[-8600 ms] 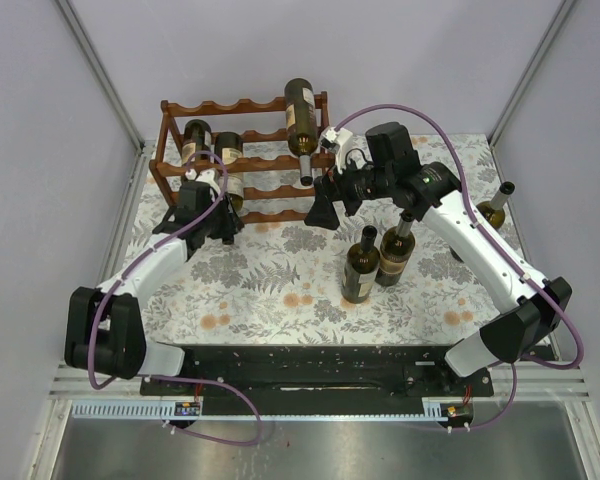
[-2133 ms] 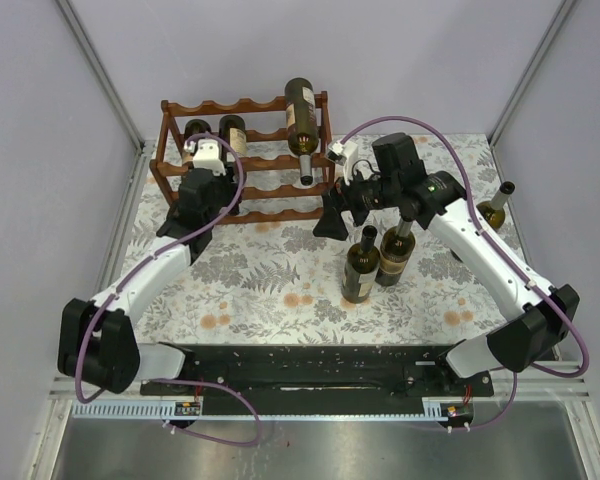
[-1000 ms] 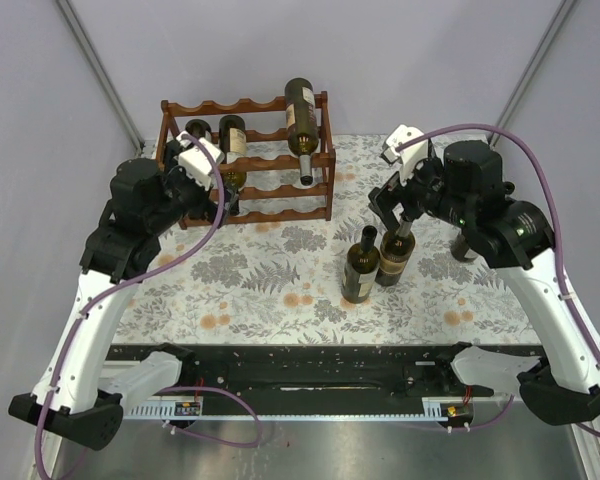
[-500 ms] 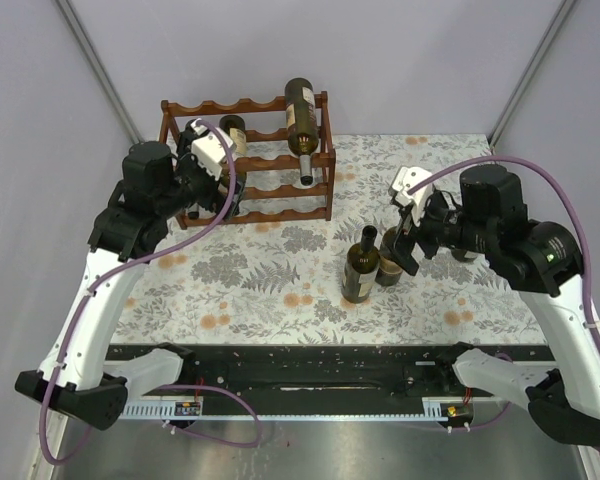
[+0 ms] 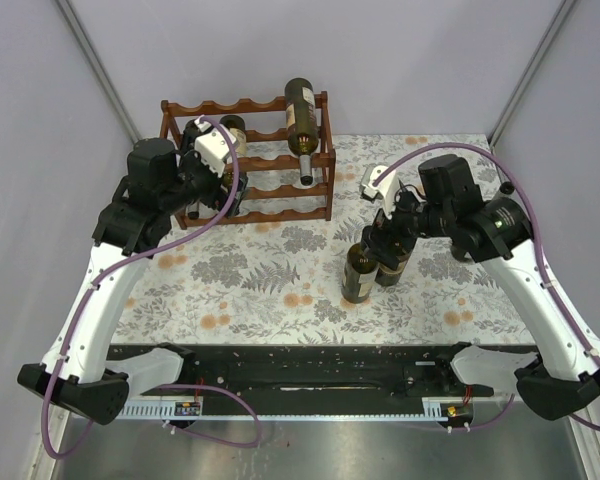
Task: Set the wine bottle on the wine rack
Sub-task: Pick up the wine bottle from the center of the board.
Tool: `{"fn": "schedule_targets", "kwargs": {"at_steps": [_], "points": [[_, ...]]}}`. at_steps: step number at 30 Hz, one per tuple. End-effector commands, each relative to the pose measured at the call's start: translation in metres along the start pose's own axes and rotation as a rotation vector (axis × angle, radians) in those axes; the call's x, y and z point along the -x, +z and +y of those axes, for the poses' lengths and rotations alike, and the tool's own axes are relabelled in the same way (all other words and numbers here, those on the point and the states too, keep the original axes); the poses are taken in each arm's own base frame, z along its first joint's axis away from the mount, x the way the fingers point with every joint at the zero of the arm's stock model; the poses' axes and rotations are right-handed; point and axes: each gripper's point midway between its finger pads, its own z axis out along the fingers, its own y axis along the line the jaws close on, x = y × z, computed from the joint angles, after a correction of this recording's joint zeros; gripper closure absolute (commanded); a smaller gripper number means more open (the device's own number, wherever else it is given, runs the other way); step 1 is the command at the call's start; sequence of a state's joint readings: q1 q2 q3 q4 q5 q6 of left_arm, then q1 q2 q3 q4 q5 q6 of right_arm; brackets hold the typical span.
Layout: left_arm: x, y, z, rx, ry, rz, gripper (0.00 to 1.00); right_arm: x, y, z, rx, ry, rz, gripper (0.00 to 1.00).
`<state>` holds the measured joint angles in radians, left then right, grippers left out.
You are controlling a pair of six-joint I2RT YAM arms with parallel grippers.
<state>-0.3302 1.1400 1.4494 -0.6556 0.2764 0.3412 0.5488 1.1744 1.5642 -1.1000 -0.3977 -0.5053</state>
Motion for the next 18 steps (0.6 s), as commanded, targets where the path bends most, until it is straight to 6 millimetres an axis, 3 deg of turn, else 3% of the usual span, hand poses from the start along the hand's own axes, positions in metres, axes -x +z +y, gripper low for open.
{"fn": "schedule_targets", "kwargs": {"at_steps": [1, 9, 18], "points": [[0.018, -0.004, 0.005, 0.028, 0.035, -0.066, 0.01, 0.004, 0.014, -0.010, -0.012, -0.027, -0.021, 0.02], [0.015, 0.000, 0.005, 0.019, 0.038, -0.055, 0.01, -0.007, 0.036, -0.018, -0.010, -0.009, 0.020, 0.08], [0.009, 0.003, 0.002, 0.013, 0.041, -0.044, 0.01, -0.021, 0.056, -0.021, 0.005, 0.019, 0.067, 0.22]]}}
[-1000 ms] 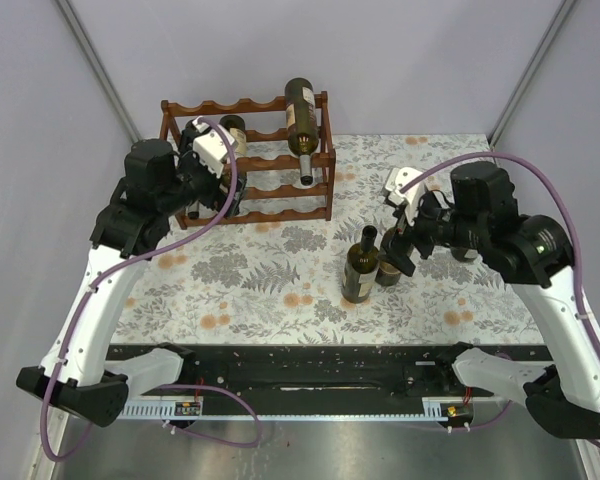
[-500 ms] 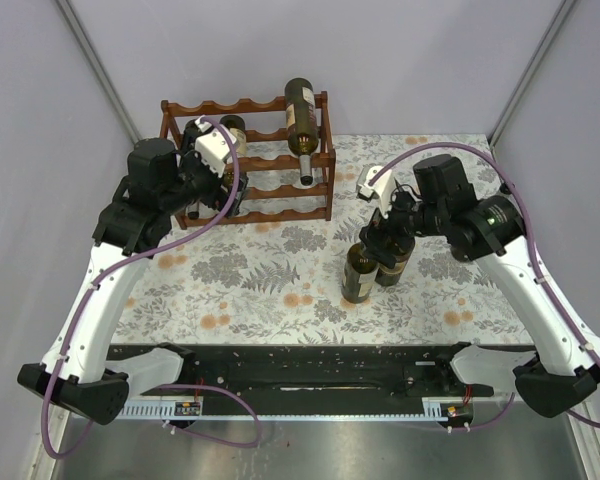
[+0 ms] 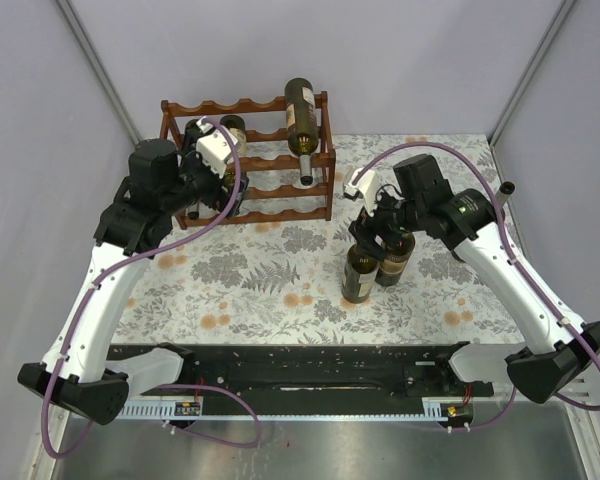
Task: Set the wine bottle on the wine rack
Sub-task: Pick up the wine bottle from the center of the board.
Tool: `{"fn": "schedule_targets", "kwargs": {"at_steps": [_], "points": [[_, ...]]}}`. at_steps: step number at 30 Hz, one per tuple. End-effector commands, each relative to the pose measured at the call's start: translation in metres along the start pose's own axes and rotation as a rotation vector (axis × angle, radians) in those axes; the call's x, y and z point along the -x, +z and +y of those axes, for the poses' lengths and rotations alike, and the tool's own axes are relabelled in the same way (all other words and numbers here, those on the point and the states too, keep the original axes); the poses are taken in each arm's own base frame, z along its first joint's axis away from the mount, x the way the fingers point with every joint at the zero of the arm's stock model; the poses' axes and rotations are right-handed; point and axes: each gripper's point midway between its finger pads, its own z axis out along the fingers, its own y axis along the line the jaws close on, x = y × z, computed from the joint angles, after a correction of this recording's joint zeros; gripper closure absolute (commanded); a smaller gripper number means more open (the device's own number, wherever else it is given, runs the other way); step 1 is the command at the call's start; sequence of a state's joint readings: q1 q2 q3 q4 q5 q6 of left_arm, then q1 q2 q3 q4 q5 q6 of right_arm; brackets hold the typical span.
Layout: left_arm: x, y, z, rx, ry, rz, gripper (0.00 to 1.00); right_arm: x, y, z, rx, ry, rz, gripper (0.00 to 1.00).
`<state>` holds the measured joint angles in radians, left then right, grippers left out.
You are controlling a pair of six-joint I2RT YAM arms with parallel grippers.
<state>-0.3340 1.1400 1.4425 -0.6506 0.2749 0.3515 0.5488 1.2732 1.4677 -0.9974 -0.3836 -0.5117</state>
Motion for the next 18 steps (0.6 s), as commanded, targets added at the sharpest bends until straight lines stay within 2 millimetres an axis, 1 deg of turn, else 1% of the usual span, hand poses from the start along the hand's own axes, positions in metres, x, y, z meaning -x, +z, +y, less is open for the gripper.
{"fn": "schedule_targets", "kwargs": {"at_steps": [1, 9, 14, 17, 18], "points": [[0.009, 0.002, 0.003, 0.016, 0.031, -0.042, 0.01, 0.003, 0.005, -0.006, -0.017, -0.010, -0.015, 0.24], [0.005, 0.001, 0.003, 0.016, 0.038, -0.036, 0.01, -0.002, 0.008, -0.004, -0.011, 0.006, 0.001, 0.41], [0.001, 0.004, -0.003, -0.007, 0.029, -0.033, 0.01, -0.002, 0.010, -0.001, 0.011, 0.022, -0.004, 0.54], [-0.003, 0.008, -0.012, -0.048, 0.006, -0.037, 0.01, 0.002, 0.009, 0.001, 0.021, 0.026, -0.011, 0.66], [-0.006, 0.010, -0.015, -0.062, -0.002, -0.035, 0.01, 0.004, 0.008, 0.001, 0.021, 0.026, -0.014, 0.73]]}}
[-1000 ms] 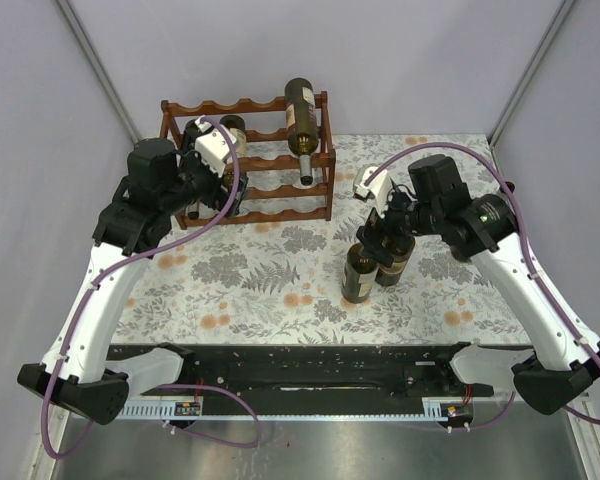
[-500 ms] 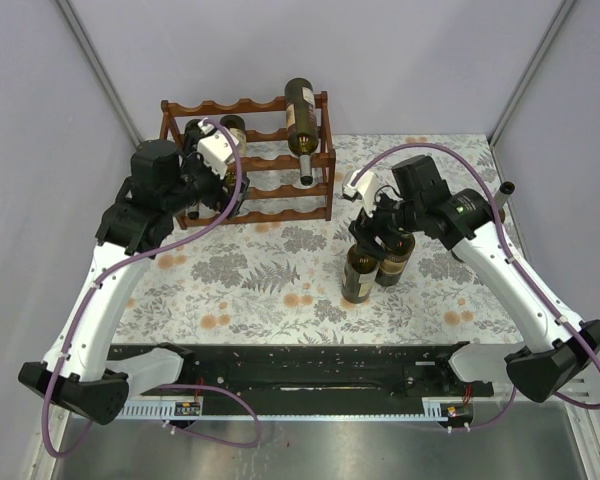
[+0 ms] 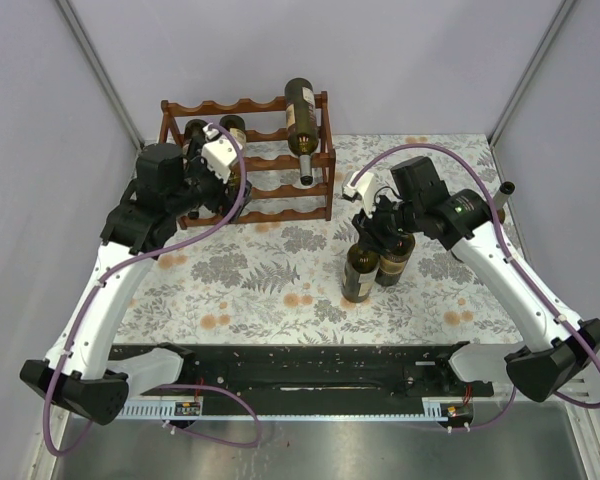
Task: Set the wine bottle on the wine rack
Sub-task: Pick up the wine bottle from the center of the board.
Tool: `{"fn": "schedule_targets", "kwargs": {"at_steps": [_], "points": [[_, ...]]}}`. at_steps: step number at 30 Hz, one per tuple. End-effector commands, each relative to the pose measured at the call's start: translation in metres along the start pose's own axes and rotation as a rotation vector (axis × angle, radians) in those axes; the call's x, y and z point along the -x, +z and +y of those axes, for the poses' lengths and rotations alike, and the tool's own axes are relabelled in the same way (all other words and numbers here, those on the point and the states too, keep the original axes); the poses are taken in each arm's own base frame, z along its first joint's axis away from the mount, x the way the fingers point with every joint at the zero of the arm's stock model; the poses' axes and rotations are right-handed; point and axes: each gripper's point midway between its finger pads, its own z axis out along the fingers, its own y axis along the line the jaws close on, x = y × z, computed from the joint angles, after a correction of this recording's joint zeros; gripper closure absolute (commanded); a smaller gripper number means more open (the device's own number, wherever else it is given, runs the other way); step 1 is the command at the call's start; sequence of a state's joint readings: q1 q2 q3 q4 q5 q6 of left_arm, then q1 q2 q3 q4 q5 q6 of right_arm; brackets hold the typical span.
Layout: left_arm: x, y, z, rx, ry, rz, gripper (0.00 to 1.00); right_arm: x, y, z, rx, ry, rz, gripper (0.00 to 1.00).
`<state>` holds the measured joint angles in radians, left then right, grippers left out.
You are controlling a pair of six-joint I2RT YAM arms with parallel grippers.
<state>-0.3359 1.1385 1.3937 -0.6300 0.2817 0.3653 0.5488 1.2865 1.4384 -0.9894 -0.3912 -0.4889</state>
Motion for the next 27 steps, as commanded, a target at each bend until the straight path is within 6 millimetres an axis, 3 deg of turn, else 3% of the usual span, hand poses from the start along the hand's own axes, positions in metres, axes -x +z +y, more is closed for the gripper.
{"fn": "schedule_targets", "kwargs": {"at_steps": [1, 4, 13, 21, 27], "points": [[0.007, 0.005, -0.014, -0.062, -0.018, -0.058, 0.01, 0.016, -0.004, -0.001, 0.001, -0.012, -0.049, 0.81], [0.003, 0.010, -0.029, -0.134, -0.042, -0.066, 0.01, 0.027, -0.011, 0.001, 0.010, -0.012, -0.081, 1.00], [0.007, 0.024, -0.086, -0.430, -0.093, -0.135, 0.01, 0.074, -0.039, 0.009, 0.043, -0.027, -0.197, 1.00], [0.023, 0.034, -0.094, -0.485, -0.111, -0.156, 0.01, 0.098, -0.060, 0.020, 0.081, -0.032, -0.257, 1.00], [0.037, 0.029, -0.099, -0.538, -0.122, -0.185, 0.01, 0.116, -0.080, 0.024, 0.081, -0.045, -0.307, 1.00]]}}
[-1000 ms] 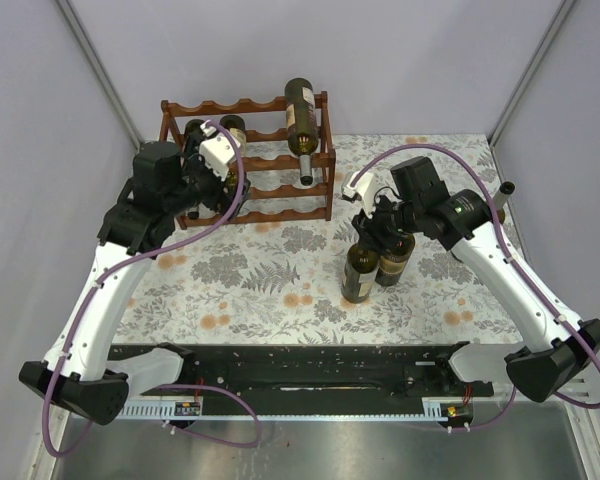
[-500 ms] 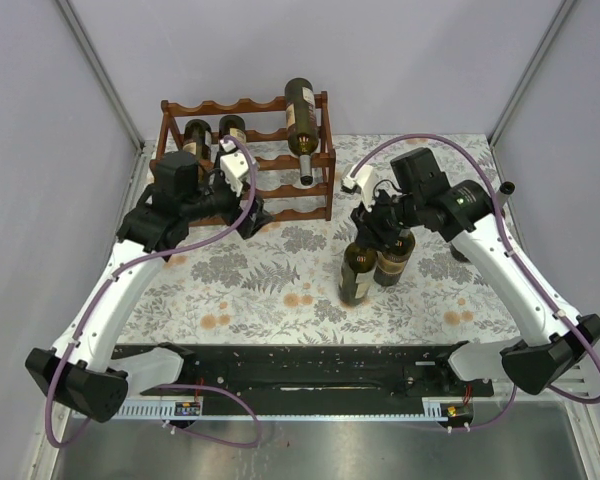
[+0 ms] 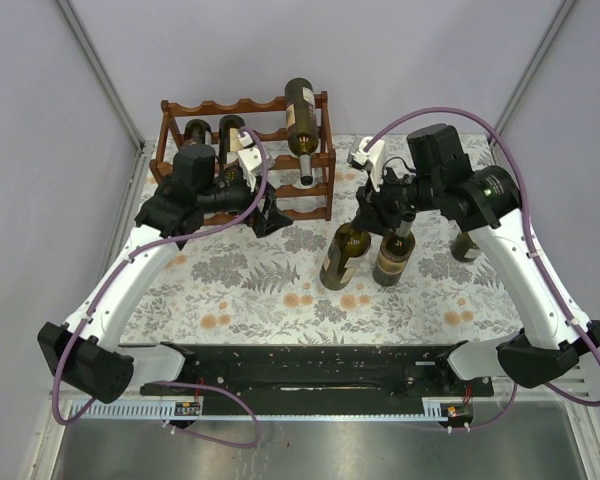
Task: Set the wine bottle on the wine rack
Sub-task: Pick up the wine bottle from the center of the board.
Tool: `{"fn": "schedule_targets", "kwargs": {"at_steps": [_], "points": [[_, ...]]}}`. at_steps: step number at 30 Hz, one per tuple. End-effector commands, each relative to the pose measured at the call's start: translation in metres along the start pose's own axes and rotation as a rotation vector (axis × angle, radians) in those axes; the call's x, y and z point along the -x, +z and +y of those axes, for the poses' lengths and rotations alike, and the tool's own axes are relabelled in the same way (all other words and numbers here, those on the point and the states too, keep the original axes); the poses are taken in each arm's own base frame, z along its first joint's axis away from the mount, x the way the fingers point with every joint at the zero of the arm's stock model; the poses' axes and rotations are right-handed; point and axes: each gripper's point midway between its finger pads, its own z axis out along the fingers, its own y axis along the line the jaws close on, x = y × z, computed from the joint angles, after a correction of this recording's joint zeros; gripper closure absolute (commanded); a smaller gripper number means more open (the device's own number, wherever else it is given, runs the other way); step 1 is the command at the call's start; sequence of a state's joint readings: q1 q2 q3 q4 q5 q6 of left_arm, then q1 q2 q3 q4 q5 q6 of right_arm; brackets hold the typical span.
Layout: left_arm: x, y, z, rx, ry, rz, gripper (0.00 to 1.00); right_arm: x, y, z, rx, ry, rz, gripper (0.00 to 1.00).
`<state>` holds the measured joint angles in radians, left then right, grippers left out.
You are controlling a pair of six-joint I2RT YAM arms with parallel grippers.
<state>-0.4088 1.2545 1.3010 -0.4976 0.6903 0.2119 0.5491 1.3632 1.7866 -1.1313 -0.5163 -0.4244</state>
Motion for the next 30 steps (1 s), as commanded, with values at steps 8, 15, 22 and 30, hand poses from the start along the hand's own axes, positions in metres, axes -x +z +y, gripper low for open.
{"fn": "schedule_targets", "kwargs": {"at_steps": [8, 15, 22, 30], "points": [[0.054, -0.007, -0.035, -0.197, 0.136, -0.157, 0.01, 0.067, -0.037, 0.022, 0.048, -0.069, -0.213, 1.00], [0.056, -0.004, -0.063, -0.342, 0.186, -0.180, 0.01, 0.085, -0.048, 0.028, 0.059, -0.082, -0.254, 1.00], [0.043, 0.003, -0.092, -0.477, 0.214, -0.156, 0.01, 0.098, -0.058, 0.032, 0.064, -0.095, -0.285, 1.00], [0.025, 0.017, -0.105, -0.537, 0.234, -0.129, 0.01, 0.119, -0.072, 0.039, 0.080, -0.111, -0.343, 1.00]]}}
